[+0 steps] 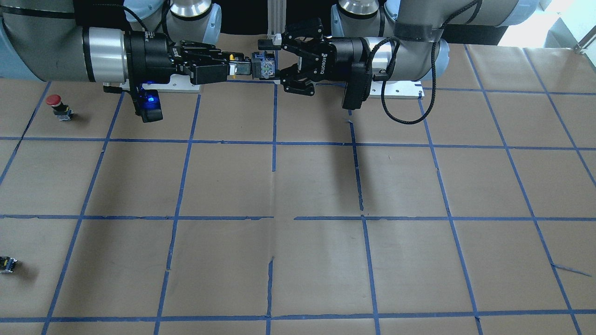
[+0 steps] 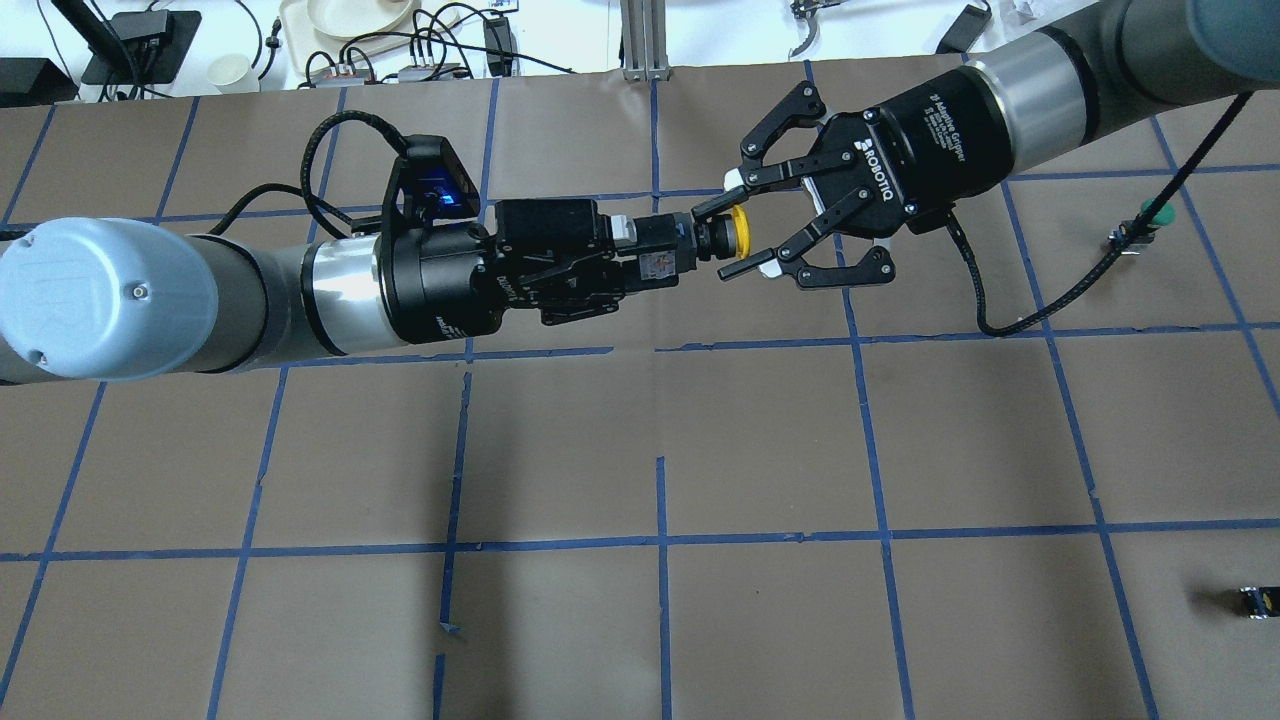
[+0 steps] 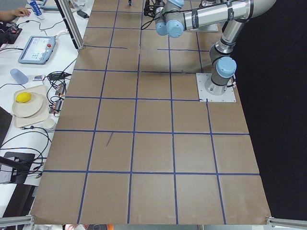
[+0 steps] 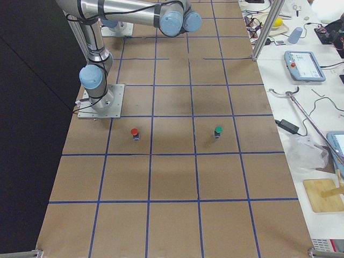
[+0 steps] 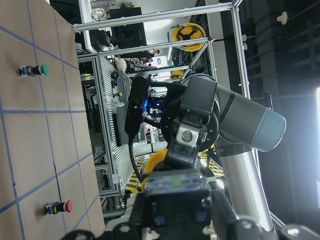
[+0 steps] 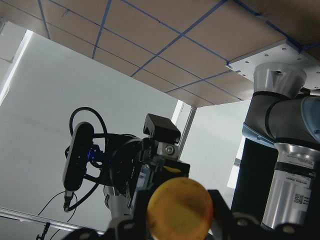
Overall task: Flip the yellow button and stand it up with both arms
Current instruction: 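Close the right gripper on the button and open the left gripper, then carry the button with the right gripper toward the other buttons while the left arm withdraws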
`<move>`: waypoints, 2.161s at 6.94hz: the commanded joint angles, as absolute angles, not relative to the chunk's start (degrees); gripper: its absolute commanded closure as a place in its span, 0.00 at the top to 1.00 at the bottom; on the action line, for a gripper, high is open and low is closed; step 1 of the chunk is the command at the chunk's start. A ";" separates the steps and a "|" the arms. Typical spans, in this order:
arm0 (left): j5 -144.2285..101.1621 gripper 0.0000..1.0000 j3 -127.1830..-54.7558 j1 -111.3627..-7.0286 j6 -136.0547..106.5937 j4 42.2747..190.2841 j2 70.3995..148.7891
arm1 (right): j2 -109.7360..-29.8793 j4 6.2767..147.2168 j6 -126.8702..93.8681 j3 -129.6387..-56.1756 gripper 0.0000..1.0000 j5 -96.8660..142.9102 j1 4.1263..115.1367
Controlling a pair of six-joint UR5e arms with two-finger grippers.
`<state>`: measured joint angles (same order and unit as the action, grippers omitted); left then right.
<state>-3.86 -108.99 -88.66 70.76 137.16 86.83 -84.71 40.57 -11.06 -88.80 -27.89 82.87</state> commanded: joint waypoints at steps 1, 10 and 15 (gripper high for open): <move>-2.30 1.00 -107.76 -88.07 69.96 137.11 86.84 | -84.55 40.61 -11.07 -88.59 0.25 -27.95 82.62; 49.77 1.00 -95.98 -79.19 41.76 111.65 96.94 | -87.97 60.95 30.00 -90.33 0.20 -82.93 70.66; 71.53 1.00 -96.07 -80.33 23.88 91.95 97.38 | -100.28 97.58 71.71 -115.81 0.19 -84.72 62.42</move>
